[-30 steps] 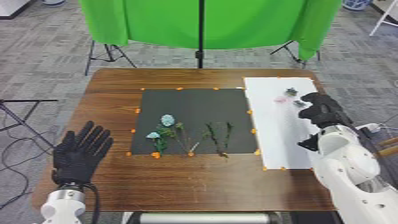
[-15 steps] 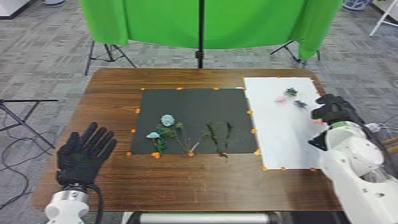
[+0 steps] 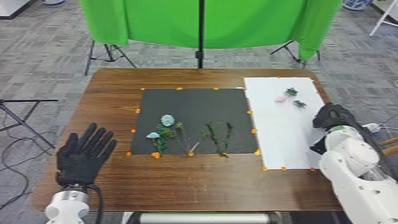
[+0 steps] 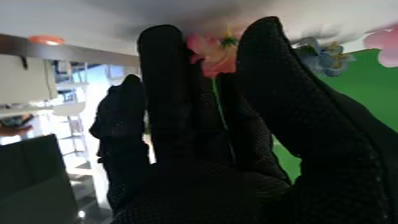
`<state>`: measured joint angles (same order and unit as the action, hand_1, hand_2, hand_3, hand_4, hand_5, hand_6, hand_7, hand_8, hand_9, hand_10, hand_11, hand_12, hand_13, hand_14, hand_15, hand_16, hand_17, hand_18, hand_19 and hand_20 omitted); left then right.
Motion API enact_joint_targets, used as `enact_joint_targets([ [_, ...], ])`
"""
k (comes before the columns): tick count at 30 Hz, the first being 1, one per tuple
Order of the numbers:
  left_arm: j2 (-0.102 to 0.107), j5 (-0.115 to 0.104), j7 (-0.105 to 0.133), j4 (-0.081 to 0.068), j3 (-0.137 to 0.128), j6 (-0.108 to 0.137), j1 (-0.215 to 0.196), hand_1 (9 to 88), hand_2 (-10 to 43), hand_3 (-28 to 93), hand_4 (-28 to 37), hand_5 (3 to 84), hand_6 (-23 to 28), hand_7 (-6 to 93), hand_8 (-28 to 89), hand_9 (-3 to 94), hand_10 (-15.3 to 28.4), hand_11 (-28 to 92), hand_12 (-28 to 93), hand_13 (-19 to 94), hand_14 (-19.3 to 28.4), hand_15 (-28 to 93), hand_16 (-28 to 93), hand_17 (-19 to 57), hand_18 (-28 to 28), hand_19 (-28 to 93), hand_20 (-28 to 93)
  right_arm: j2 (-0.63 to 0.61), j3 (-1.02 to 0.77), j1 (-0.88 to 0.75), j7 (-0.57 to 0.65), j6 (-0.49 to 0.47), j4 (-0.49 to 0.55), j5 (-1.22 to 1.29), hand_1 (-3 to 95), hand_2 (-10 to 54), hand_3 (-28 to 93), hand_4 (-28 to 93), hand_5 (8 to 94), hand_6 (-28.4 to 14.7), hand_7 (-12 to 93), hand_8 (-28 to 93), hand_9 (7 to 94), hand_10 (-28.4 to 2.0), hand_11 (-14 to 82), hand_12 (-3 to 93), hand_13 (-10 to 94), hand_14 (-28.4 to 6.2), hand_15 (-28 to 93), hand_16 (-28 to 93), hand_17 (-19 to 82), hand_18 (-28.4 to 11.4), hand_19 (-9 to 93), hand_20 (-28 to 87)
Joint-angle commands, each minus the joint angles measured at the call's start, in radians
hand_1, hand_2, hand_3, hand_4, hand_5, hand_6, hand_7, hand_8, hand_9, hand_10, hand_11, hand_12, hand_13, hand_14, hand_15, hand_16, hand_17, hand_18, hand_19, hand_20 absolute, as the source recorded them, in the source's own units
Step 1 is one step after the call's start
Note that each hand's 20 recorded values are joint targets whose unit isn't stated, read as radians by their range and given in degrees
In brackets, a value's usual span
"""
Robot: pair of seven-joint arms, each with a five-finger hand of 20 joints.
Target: Arrange flowers
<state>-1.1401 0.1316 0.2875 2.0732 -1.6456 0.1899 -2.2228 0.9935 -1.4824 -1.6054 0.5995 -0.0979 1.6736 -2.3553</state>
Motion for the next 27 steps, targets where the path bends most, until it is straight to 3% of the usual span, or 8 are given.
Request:
enact_joint_targets([
  [1, -0.005, -0.039, 0.012, 0.004, 0.013, 0.025, -0.014, 27.0, 13.3, 78, -28.3, 43.4, 12.0, 7.7, -8, 36.2, 17.1, 20, 9, 27, 17.9, 37, -8, -8.4, 16.7, 42, 14, 0.005, 0.025, -0.041, -0.037, 0.096, -0.033, -0.046, 61.4, -9.5, 60, -28, 66.8, -0.2, 35, -10, 66.3, -12.0, 32.7, 31.7, 60, -10.1, 64, 31, 31, -22.2, 89, 47],
  [2, -0.004, -0.036, 0.013, 0.004, 0.012, 0.021, -0.014, 27.0, 13.3, 78, -28.3, 43.5, 12.0, 7.8, -8, 36.2, 17.1, 20, 9, 27, 17.9, 37, -8, -8.5, 16.7, 42, 14, 0.005, 0.023, -0.044, -0.044, 0.104, -0.029, -0.049, 66.4, -9.5, 52, -28, 67.9, -0.3, 38, -9, 69.6, -11.7, 28.8, 36.4, 61, -9.8, 64, 32, 31, -22.1, 89, 48],
  [3, -0.003, -0.035, 0.014, 0.002, 0.013, 0.017, -0.012, 27.1, 13.3, 78, -28.3, 43.5, 12.0, 7.9, -8, 36.2, 17.0, 20, 9, 27, 17.9, 38, -8, -8.4, 16.7, 42, 14, 0.002, 0.027, -0.041, -0.044, 0.114, -0.027, -0.054, 67.3, -9.5, 51, -28, 69.5, -0.4, 40, -8, 72.3, -11.5, 26.3, 39.3, 62, -9.7, 63, 33, 31, -22.1, 88, 48],
  [5, -0.004, -0.033, 0.013, 0.003, 0.011, 0.011, -0.015, 27.0, 13.3, 78, -28.3, 43.4, 12.0, 8.0, -8, 36.2, 17.0, 20, 9, 27, 17.9, 38, -8, -8.4, 16.7, 42, 14, -0.004, 0.029, -0.044, -0.045, 0.123, -0.004, -0.047, 65.1, -9.5, 57, -28, 71.3, -0.5, 41, -8, 75.5, -11.3, 24.1, 42.0, 64, -9.3, 62, 35, 32, -22.3, 89, 48],
  [12, -0.007, -0.027, 0.008, 0.005, 0.009, 0.004, -0.021, 27.0, 13.2, 78, -28.3, 43.1, 11.8, 7.8, -8, 36.2, 17.0, 20, 9, 27, 17.9, 38, -9, -8.4, 16.7, 42, 14, -0.039, 0.072, -0.036, -0.080, 0.128, 0.132, -0.028, 60.3, -9.5, 64, -28, 70.5, -0.6, 39, -8, 75.2, -11.5, 21.6, 41.5, 64, -9.6, 62, 36, 32, -22.8, 89, 48],
  [19, -0.003, -0.031, 0.003, 0.006, 0.006, 0.023, -0.019, 27.0, 13.3, 78, -28.3, 43.2, 11.8, 7.9, -8, 36.2, 17.1, 20, 9, 27, 17.9, 38, -9, -8.4, 16.6, 42, 14, -0.025, 0.219, 0.051, -0.207, 0.098, 0.229, -0.025, 59.2, -9.5, 66, -28, 69.0, -0.7, 36, -8, 73.2, -11.6, 20.6, 40.2, 62, -9.3, 62, 35, 31, -22.4, 88, 47],
  [23, 0.000, -0.026, -0.006, 0.001, 0.009, 0.023, -0.012, 27.0, 13.3, 78, -28.3, 43.3, 11.8, 7.9, -8, 36.2, 17.1, 20, 9, 27, 17.9, 38, -9, -8.4, 16.6, 42, 14, 0.021, 0.331, 0.121, -0.296, 0.068, 0.236, -0.056, 58.5, -9.5, 67, -28, 68.8, -0.8, 35, -7, 72.3, -11.5, 21.0, 39.3, 61, -9.2, 62, 35, 31, -22.2, 88, 47],
  [27, 0.004, -0.026, -0.009, -0.003, 0.013, 0.026, -0.005, 27.0, 13.4, 78, -28.3, 43.3, 11.8, 8.0, -8, 36.2, 17.1, 20, 9, 27, 17.9, 38, -9, -8.4, 16.6, 42, 14, 0.095, 0.454, 0.212, -0.372, 0.038, 0.177, -0.086, 57.2, -9.5, 69, -28, 68.5, -0.7, 34, -7, 70.9, -11.6, 23.1, 37.1, 61, -9.2, 61, 35, 30, -22.1, 88, 47],
])
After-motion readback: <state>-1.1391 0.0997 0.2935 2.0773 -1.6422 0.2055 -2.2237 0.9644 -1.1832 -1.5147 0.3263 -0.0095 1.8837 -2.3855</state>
